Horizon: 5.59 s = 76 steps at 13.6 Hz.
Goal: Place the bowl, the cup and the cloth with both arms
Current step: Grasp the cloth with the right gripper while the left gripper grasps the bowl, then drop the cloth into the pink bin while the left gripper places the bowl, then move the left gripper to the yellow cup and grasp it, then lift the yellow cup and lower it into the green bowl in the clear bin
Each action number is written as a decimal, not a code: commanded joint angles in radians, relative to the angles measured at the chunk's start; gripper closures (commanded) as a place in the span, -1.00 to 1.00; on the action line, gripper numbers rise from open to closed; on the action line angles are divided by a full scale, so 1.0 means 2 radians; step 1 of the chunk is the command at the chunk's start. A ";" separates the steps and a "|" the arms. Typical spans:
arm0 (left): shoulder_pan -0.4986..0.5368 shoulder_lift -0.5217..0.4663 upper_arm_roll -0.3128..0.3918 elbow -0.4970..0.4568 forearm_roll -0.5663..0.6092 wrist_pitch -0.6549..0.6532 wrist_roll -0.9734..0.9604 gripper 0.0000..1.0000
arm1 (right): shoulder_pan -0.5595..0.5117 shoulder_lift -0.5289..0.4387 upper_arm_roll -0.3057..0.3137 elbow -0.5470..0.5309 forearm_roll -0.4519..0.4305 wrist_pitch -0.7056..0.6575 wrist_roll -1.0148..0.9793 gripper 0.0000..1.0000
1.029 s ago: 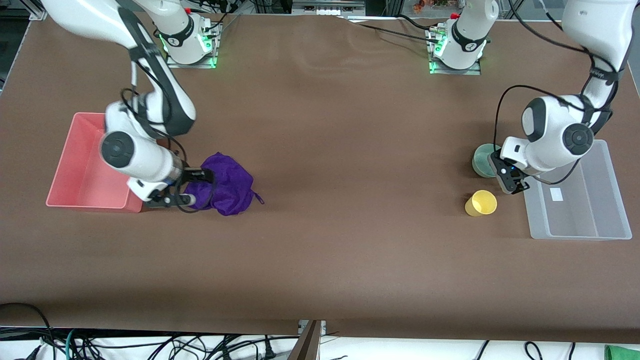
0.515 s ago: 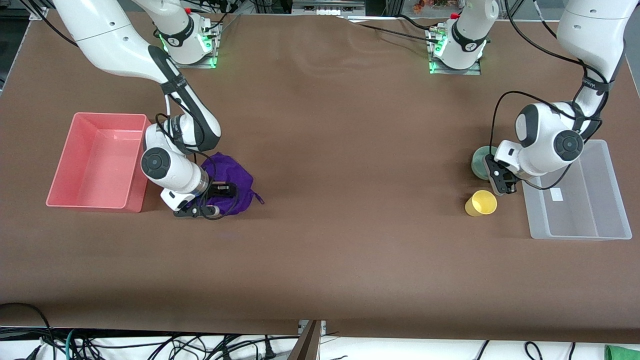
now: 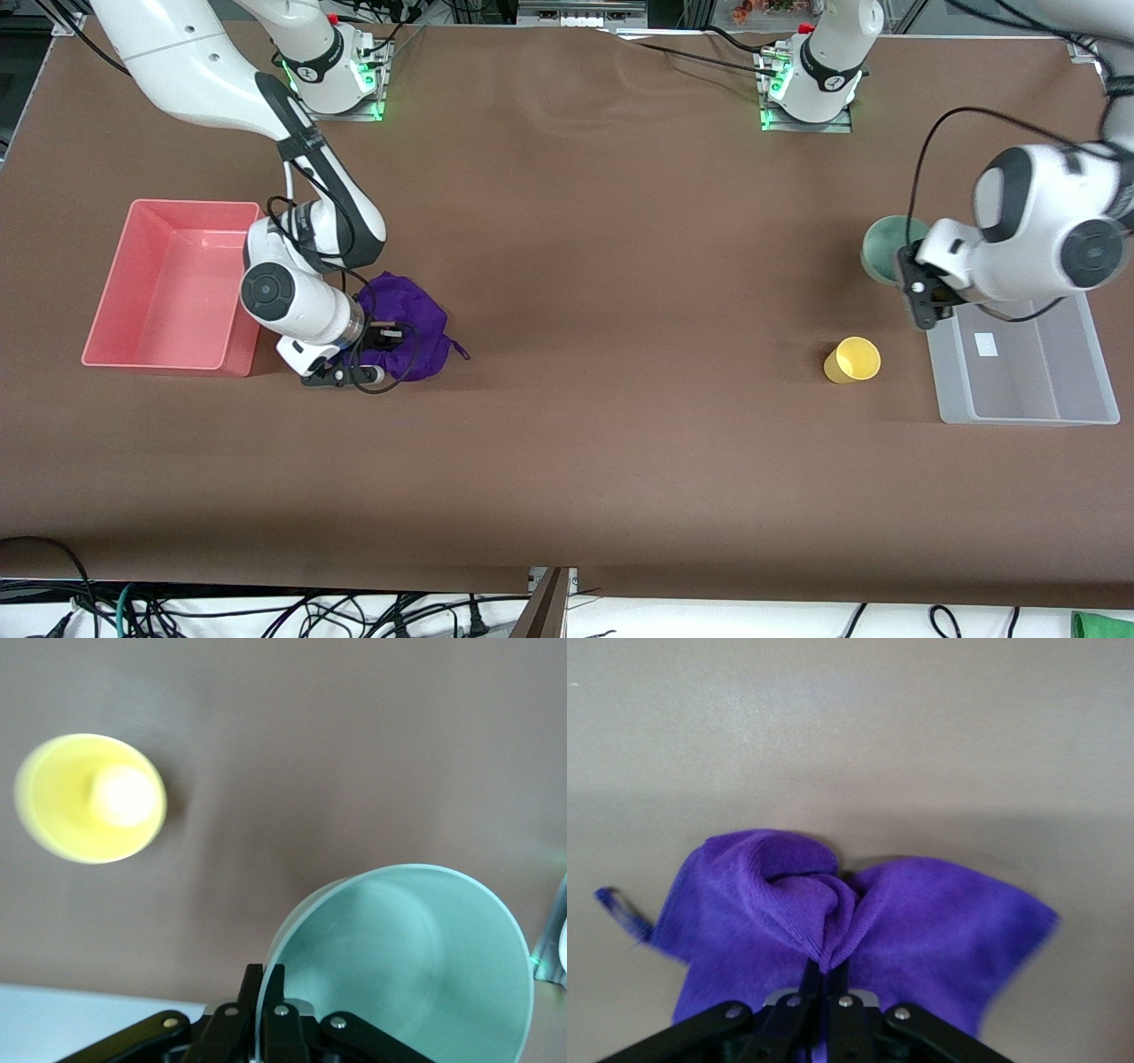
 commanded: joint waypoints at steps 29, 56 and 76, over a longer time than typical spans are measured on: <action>0.135 0.147 -0.134 0.174 -0.012 -0.020 -0.238 -1.00 | -0.019 -0.143 -0.138 0.198 0.022 -0.434 -0.224 -1.00; 0.111 0.245 -0.127 0.172 -0.045 0.083 -0.288 -0.98 | -0.018 -0.188 -0.100 0.222 0.022 -0.423 -0.183 -1.00; 0.153 0.180 -0.119 0.257 0.108 -0.119 -0.200 1.00 | -0.019 -0.187 -0.103 0.222 0.022 -0.421 -0.186 -1.00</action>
